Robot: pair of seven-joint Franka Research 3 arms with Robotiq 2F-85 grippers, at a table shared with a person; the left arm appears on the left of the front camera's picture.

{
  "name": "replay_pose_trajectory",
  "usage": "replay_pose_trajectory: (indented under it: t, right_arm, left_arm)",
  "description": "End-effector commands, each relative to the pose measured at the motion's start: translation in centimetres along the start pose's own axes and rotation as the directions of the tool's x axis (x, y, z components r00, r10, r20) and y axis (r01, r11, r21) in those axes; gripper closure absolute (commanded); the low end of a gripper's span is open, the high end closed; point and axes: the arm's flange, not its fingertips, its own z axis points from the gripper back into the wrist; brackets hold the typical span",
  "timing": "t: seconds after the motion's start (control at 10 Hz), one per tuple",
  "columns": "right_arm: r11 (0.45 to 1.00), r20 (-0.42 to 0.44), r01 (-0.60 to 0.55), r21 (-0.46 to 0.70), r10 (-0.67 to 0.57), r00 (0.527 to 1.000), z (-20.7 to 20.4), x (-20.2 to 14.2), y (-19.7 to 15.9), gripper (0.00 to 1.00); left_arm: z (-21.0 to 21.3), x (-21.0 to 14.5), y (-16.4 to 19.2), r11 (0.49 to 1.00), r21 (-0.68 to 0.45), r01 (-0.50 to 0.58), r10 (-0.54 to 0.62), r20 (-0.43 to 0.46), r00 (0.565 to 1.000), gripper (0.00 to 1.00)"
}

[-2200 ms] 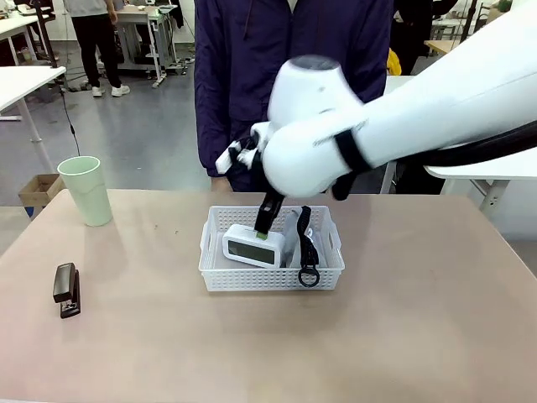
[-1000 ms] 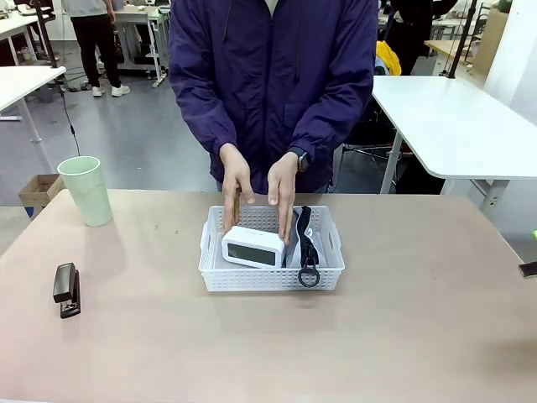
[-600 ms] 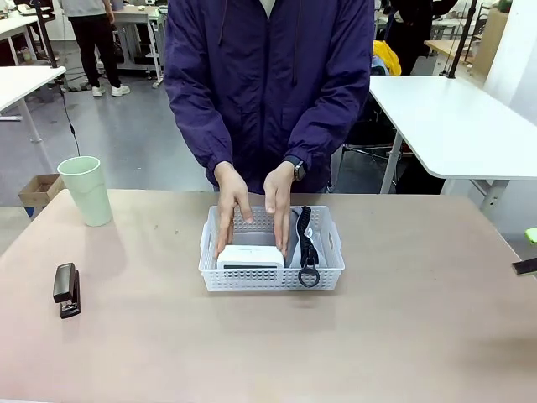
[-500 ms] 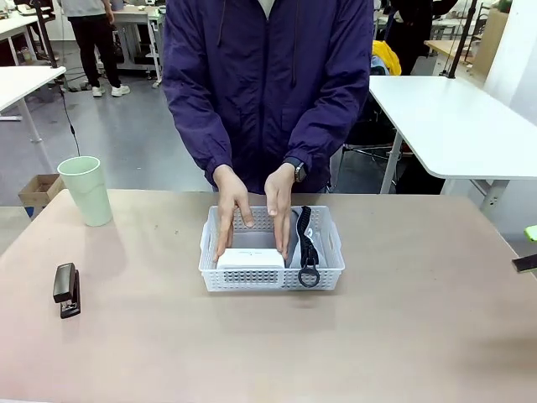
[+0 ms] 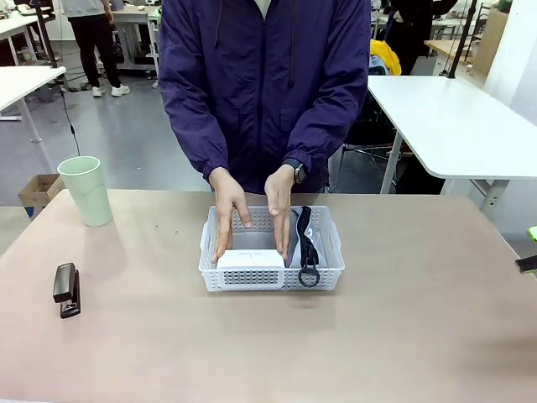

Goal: Efficiently arrange items inside the basket to fit them all.
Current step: Pick up the Stapler and place it inside the Organizing basket.

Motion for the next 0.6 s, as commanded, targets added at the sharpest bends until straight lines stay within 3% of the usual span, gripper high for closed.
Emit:
replay_pose_trajectory:
  t: [0.0,0.4,0.5]
  right_arm:
    - [1.000,-0.010,-0.010,-0.001,0.010,1.000,0.2,-0.4,-0.1,0.00]
    - [1.000,-0.010,-0.010,-0.001,0.010,1.000,0.2,-0.4,-0.1,0.00]
    - [1.000,-0.010,-0.010,-0.001,0.010,1.000,0.2,-0.4,-0.1,0.00]
  left_arm:
    - [-0.1,-0.2,0.0,1.000,-0.022,0.022,-0.021,0.011,1.000,0.00]
    - [0.0,0.0,0.0,1.000,0.000,0.000,0.000,0.000,1.000,0.00]
    - [-1.4,-0.5,-2.3,0.991,0.135,0.023,-0.018,-0.039,0.999,0.00]
